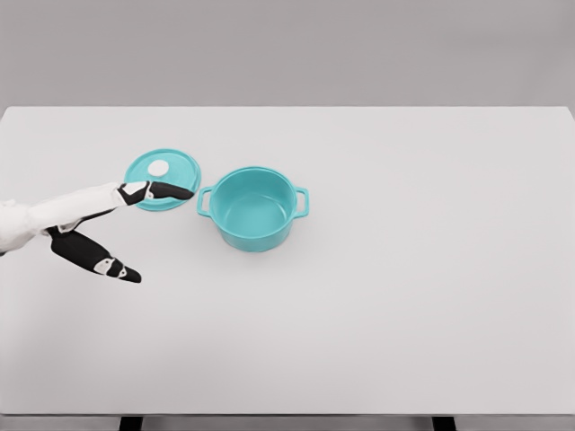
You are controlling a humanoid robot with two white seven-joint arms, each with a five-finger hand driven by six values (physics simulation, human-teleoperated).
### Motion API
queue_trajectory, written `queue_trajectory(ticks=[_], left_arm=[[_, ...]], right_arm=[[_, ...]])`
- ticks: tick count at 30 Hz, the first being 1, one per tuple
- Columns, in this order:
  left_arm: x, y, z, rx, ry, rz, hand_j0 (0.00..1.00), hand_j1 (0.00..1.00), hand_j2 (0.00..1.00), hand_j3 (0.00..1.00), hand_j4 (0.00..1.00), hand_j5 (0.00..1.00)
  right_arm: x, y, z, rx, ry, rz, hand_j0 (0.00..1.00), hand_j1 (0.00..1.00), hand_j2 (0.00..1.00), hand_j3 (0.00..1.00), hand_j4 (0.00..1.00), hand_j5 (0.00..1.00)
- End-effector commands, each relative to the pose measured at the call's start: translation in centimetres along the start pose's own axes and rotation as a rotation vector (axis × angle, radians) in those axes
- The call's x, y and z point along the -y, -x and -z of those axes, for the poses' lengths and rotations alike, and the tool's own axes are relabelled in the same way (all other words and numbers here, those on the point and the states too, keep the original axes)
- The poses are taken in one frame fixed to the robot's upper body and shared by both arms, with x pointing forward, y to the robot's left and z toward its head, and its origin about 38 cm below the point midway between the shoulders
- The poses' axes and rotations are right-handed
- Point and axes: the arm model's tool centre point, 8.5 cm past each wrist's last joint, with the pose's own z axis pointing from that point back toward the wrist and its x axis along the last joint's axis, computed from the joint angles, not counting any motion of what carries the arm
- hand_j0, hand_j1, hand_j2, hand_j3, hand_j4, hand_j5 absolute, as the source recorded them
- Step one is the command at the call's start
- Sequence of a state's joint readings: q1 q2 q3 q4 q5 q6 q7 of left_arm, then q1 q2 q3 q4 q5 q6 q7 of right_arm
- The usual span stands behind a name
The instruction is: Cover the pot with left arm
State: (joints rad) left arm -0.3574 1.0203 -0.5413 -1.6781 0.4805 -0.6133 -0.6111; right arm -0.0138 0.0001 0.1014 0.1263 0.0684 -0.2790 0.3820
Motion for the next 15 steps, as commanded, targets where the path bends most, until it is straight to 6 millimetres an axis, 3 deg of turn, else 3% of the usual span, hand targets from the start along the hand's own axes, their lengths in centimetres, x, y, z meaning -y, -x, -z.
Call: queue_trajectory(ticks=[1,6,8,11,12,15], left_arm=[[0.0,-0.1,0.1,0.006,-0.004,-0.006,1.00,1.00,1.00,1.00,1.00,1.00],[-1.5,-0.1,-0.2,-0.002,-0.030,0.020,1.00,1.00,1.00,1.00,1.00,1.00],[-2.8,2.9,-0.9,-0.064,-0.103,-0.002,1.00,1.00,1.00,1.00,1.00,1.00],[-3.6,4.5,-0.9,-0.083,-0.154,-0.022,1.00,1.00,1.00,1.00,1.00,1.00],[-4.6,5.8,-1.5,-0.118,-0.188,-0.022,1.00,1.00,1.00,1.00,1.00,1.00],[-5.0,9.1,-0.7,-0.181,-0.203,-0.067,1.00,1.00,1.00,1.00,1.00,1.00]], right_arm=[[0.0,0.0,0.0,-0.001,-0.006,0.000,1.00,1.00,1.00,1.00,1.00,1.00],[-0.2,0.8,-0.1,-0.011,-0.005,0.006,1.00,1.00,1.00,1.00,1.00,1.00],[-0.2,0.8,-0.1,-0.011,-0.005,0.006,1.00,1.00,1.00,1.00,1.00,1.00],[-0.2,0.8,-0.1,-0.011,-0.005,0.006,1.00,1.00,1.00,1.00,1.00,1.00],[-0.2,0.9,-0.1,-0.013,-0.005,0.007,1.00,1.00,1.00,1.00,1.00,1.00],[-0.2,0.8,-0.1,-0.011,-0.005,0.006,1.00,1.00,1.00,1.00,1.00,1.00]])
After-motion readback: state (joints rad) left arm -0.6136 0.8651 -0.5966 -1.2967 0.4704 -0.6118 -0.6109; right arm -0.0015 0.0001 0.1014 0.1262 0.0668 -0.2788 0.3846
